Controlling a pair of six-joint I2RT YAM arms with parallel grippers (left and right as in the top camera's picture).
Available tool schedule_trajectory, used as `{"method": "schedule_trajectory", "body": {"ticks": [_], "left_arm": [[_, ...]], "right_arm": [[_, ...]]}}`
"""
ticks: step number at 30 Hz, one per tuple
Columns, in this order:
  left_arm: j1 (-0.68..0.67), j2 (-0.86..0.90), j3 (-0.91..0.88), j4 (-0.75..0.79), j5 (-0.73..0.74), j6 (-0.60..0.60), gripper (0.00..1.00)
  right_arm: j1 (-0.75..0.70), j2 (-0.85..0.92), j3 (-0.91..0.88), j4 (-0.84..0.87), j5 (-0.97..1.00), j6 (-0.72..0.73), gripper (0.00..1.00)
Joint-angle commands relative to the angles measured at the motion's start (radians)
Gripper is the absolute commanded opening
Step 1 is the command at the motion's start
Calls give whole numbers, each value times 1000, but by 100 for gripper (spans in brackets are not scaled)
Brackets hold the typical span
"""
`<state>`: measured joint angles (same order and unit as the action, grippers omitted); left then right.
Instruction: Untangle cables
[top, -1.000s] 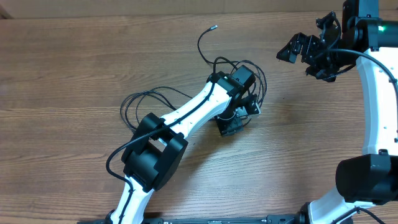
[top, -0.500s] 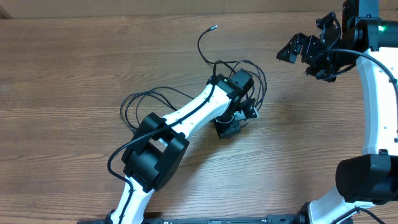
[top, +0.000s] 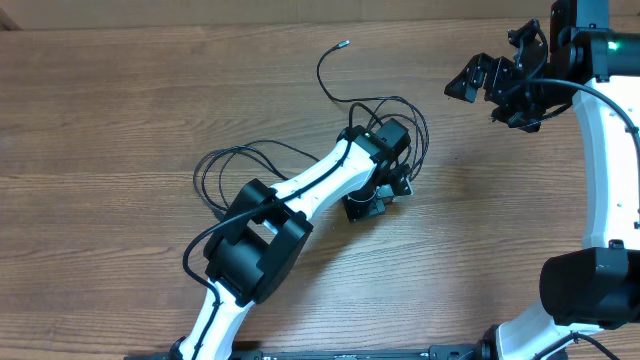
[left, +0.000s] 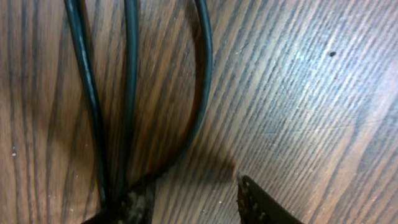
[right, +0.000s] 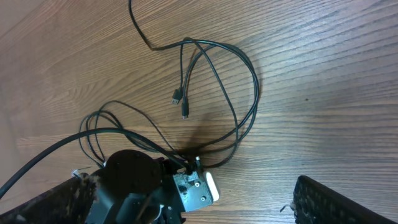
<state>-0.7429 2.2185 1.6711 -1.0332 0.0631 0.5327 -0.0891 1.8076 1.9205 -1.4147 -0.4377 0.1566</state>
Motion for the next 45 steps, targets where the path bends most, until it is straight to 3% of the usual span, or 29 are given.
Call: {"method": "schedule_trajectory", "body": {"ticks": [1,5,11,20,24,25,27,34,40,45], "left_arm": [[-8,95,-30,-37,-49,1,39],[-15,93,2,-39,-98,-28,40],[-18,93,103,-8,-119,-42,57],[-19,99,111,21,-103,-13,60],[-23,100,110,-126,20,-2,50],[-23,100,109,-158,42,-17,26],[-23,100,109,-166,40,-55,4],[8,74,216,-227,0,-253,4],[121,-67,591,-348,2,-434,4],[195,-204,787,-323,1,-470,4]], "right_arm": [[0,3,22,5,3,-10,100],[0,3,22,6,3,-9,100],[0,3,22,6,3,-10,100],[0,3,22,5,3,-10,100],[0,3,22,-9,3,-20,100],[0,3,22,-9,3,-29,100],[0,3,22,-9,3,-30,100],[0,3,22,-8,3,-32,100],[0,3,22,-14,2,-35,100],[0,3,22,-12,-24,-35,100]]}}
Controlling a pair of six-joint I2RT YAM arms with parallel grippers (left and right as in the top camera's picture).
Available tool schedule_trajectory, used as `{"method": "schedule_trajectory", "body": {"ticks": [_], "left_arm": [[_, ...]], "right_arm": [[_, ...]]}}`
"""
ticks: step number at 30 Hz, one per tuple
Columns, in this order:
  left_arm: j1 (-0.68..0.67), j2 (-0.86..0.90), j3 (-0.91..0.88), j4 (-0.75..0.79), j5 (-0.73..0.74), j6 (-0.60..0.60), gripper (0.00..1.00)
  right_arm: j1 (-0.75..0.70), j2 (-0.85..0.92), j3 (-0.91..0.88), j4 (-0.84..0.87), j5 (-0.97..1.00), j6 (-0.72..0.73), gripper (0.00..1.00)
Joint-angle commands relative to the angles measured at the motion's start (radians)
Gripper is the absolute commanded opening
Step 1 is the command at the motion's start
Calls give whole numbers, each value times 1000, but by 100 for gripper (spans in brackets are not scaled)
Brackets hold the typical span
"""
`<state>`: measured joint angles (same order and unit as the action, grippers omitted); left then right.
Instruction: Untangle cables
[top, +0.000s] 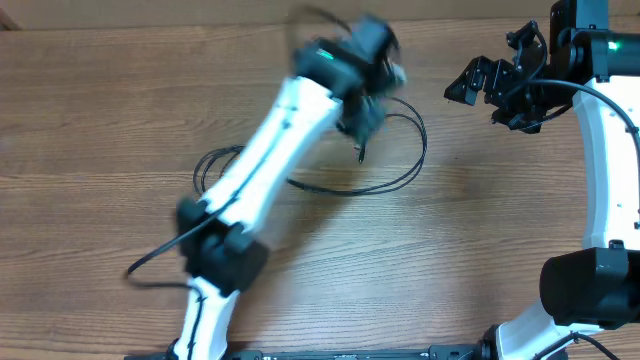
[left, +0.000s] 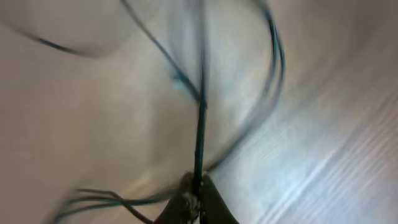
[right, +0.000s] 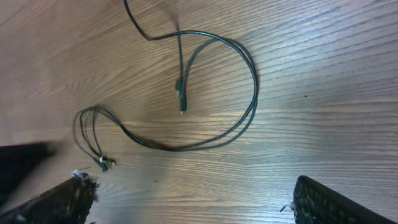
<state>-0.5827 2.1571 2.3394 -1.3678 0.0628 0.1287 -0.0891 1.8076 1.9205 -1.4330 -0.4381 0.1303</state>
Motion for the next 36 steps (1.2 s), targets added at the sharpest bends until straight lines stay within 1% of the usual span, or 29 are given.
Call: {"method": "schedule_trajectory", "body": {"ticks": [1,7,11,20,23,26,29,30,33,36], "left_arm": [[51,-188,157,35,1,-75,4],[119,-321,232,152,1,-156,4],[193,-397,232,280,21,-233,4],[377,-495,232,588,209,-449,4],[417,-511,232,639,219,-481,4],[445,-520,232,621,219,-481,4],[471,-518,232,548,216,-480,4],[494,-513,232,480,213,-470,4],[539,-500,231,362,171,-457,4],[590,-481,231,274,132,-443,4]], "right_arm": [[0,3,22,13,-52,-9,100],[16,3,22,33,-121,-10,100],[37,3,22,36,-185,-57,100],[130,3,22,80,-185,-49,100],[145,3,22,88,-185,-49,100],[148,3,22,90,-185,-41,100],[148,3,22,90,-185,-41,100],[148,3,22,90,-185,-41,100],[148,3,22,90,-185,-42,100],[148,3,22,90,-183,-42,100]]}}
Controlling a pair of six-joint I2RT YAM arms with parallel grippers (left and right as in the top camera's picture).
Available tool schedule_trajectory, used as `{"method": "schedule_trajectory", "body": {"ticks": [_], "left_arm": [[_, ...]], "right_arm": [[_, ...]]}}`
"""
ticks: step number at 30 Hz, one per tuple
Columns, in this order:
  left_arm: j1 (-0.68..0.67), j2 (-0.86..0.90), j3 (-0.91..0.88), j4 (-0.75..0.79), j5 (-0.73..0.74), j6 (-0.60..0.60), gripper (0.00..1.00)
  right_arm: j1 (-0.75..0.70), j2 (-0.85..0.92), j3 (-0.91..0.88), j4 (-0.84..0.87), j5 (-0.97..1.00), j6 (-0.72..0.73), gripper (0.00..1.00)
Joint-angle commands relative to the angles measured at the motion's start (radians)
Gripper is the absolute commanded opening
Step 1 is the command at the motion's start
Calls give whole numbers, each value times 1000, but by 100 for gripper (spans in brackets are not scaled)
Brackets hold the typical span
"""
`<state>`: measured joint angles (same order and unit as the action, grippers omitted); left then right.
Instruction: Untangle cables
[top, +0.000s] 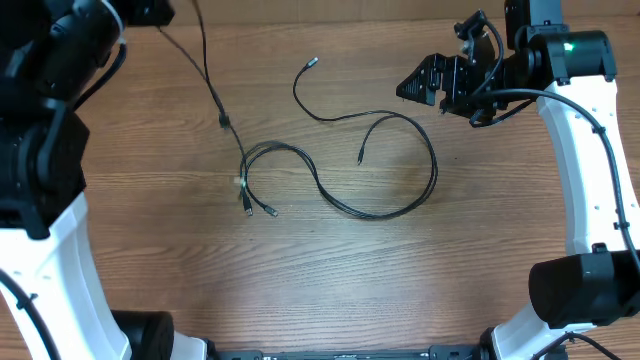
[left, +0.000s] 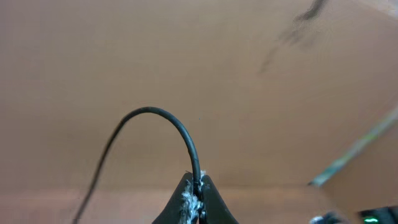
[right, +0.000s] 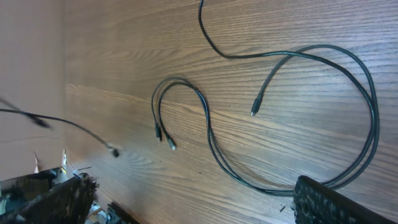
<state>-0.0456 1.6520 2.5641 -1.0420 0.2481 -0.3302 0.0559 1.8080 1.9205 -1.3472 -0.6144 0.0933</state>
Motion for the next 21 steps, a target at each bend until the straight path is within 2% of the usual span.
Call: {"method": "schedule_trajectory", "body": {"ticks": [1,7,8,14,21], "left_arm": [[74,30,6,-75,-62,16,4],[257,77,5,-174,-144,-12,4],[335,95,5,-195,-173,-19,4],[510,126,4,-180,-251,-106,4],[549,159,3,-177,-289,-80,4]], "right_arm": [[3,3,22,4,-7,-5,100],[3,3,22,3,16,-5,100],[3,3,22,3,22,-5,100],[3,3,22,4,22,0,100],[3,3,22,-2,22,7,100]]}}
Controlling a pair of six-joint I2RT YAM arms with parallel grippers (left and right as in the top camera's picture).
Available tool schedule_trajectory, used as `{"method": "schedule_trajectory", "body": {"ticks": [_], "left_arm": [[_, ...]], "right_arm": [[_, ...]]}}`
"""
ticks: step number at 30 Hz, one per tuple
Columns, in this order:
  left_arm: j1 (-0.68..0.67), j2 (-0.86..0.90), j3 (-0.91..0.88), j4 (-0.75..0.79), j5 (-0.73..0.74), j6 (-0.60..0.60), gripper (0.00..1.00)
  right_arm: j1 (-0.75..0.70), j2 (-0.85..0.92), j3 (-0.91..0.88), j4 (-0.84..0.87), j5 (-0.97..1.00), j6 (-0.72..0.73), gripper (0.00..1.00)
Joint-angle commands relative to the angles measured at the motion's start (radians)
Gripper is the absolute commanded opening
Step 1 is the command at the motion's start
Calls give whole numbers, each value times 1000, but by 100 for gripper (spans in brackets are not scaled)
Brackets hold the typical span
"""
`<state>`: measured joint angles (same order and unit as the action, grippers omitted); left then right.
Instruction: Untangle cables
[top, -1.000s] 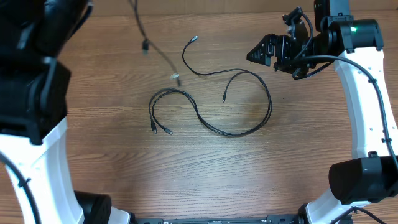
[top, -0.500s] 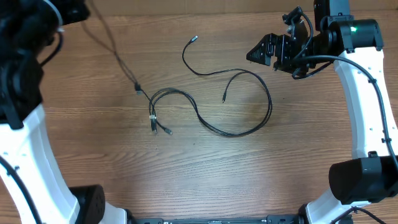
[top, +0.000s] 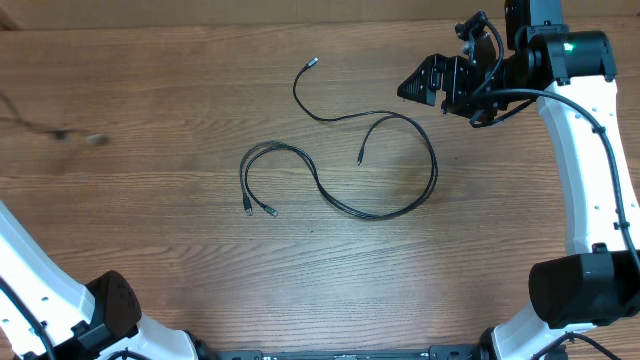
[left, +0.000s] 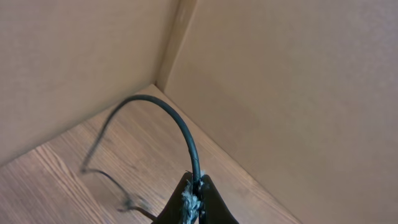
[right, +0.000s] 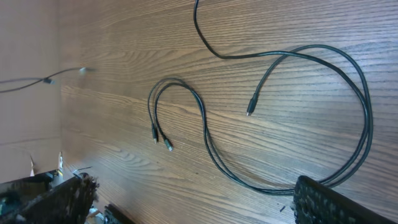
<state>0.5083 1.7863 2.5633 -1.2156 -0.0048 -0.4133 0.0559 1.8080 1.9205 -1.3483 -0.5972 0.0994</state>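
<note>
My left gripper (left: 198, 198) is shut on a thin black cable (left: 163, 107) that arcs up from the jaws and hangs down. That same cable (top: 62, 134) shows as a blur at the far left of the overhead view, apart from the others. The remaining black cables (top: 340, 200) lie in loose loops at the table's centre, also visible as cables (right: 211, 146) in the right wrist view. At the back right hovers my right gripper (top: 445, 88), open and holding nothing, its fingers (right: 336, 199) spread wide.
Cardboard walls (left: 280, 74) meet in a corner behind the held cable. The left arm's white link (top: 30, 280) crosses the bottom-left corner, and the right arm (top: 600, 180) runs down the right edge. The table is wood (top: 150, 250).
The held cable hung from the upper left down to the pile; now it is off the pile at the far left edge. The left arm's upper part has left the overhead view.
My left gripper was low on the tangle at the centre. Then it was raised toward the back with a cable. Then it was high at the far left, the cable trailing to the pile. Now that cable is separate. My right gripper stayed open at the back right.
</note>
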Motion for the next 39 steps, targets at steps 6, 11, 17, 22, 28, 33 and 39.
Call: {"method": "schedule_trajectory", "body": {"ticks": [6,11,17,22,28,33,39], "left_arm": [[-5,136,4,-129,-80,5,4],[-3,299,4,-220,-305,-153,4],[-3,474,4,-223,-335,-246,5],[-3,582,4,-210,-335,-264,21],[-4,623,5,-184,-323,-262,99],[-6,534,7,-167,-316,-261,100],[-33,337,7,-164,-289,-259,100]], "right_arm": [[3,3,22,-16,12,1,100],[3,3,22,-31,39,1,100],[3,3,22,-42,39,1,100],[3,3,22,-47,60,1,100],[3,3,22,-48,81,0,100],[3,3,22,-44,81,0,100],[3,3,22,0,81,0,100]]}}
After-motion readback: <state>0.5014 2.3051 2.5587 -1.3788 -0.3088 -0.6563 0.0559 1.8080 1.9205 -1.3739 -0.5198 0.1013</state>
